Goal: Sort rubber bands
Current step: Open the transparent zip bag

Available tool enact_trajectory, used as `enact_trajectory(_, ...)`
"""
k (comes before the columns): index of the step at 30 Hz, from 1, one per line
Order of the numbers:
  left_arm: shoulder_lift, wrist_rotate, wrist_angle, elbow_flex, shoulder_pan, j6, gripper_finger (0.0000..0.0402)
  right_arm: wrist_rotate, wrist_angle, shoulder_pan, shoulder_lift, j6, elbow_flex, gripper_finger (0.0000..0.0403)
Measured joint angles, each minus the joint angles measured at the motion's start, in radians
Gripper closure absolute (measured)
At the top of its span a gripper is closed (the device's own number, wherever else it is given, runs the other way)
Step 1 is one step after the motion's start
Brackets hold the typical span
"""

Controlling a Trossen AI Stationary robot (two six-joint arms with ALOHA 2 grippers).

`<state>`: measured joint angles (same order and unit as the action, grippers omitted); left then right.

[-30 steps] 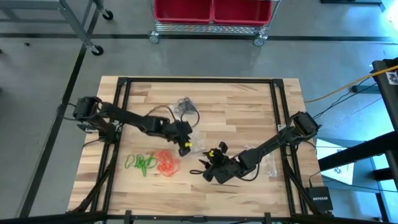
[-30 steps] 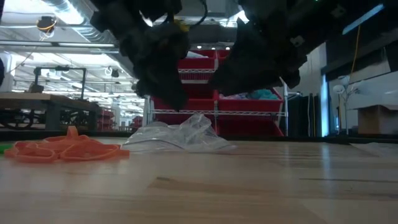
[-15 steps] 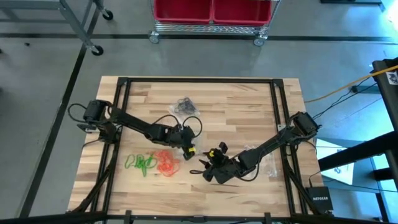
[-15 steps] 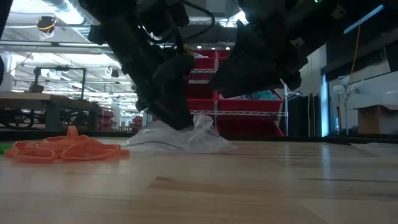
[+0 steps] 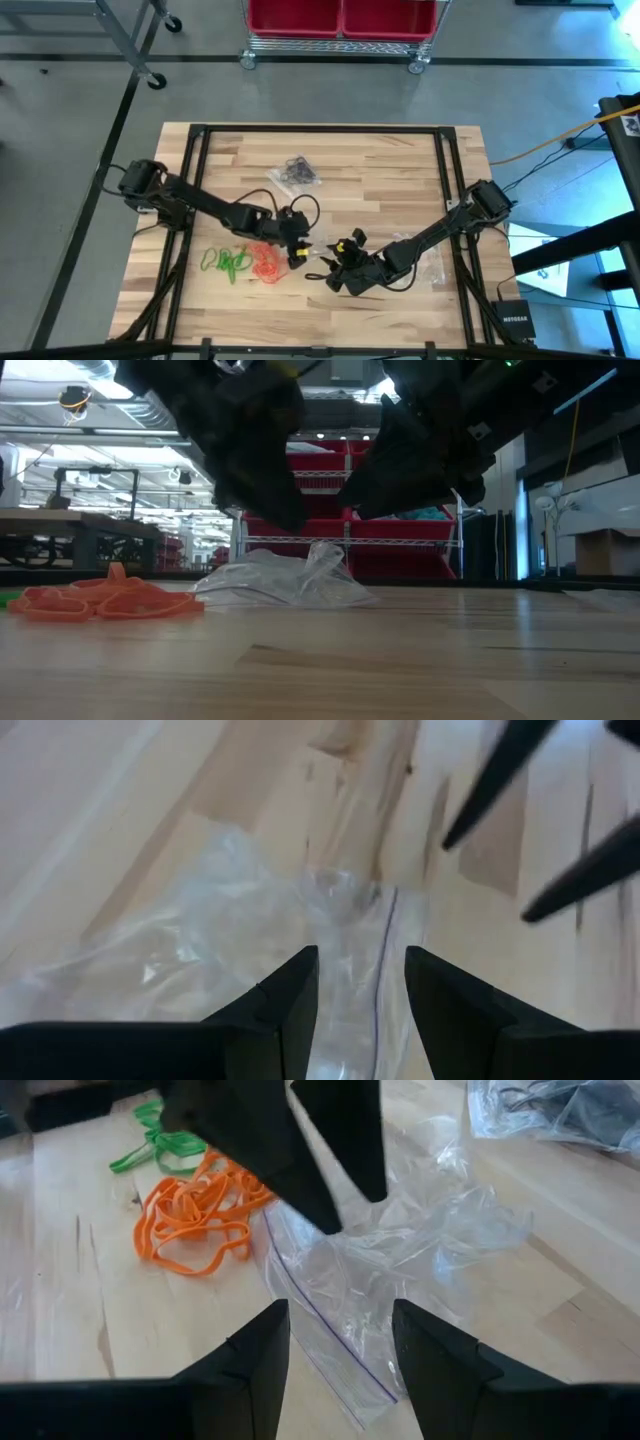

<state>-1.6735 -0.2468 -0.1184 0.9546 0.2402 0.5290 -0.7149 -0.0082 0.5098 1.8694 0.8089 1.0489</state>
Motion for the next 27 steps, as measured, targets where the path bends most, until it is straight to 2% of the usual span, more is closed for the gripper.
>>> enact_trajectory(12, -0.132, -0.022, -0.006, 0.0, 0.017, 0.015, 0.0259, -0.002, 0.003, 0.0, 0.0, -0.001, 0.0, 0.0233)
enact_trajectory(17, -0.158, 0.02, -0.012, 0.0, -0.011, 0.019, 0.0264, -0.01, 0.004, -0.002, 0.0, -0.001, 0.0, 0.0233)
enact_trajectory(20, -0.157, 0.023, -0.028, 0.0, -0.026, 0.007, 0.0295, -0.011, 0.003, -0.002, 0.0, -0.002, 0.0, 0.0233)
enact_trajectory(25, -0.156, 0.026, -0.042, 0.0, -0.032, -0.037, 0.0386, -0.011, 0.003, -0.002, 0.0, -0.004, 0.0, 0.0233)
enact_trajectory(27, -0.15, 0.028, -0.035, 0.0, -0.029, -0.039, 0.0394, -0.011, 0.003, -0.001, 0.0, -0.006, 0.0, 0.0233)
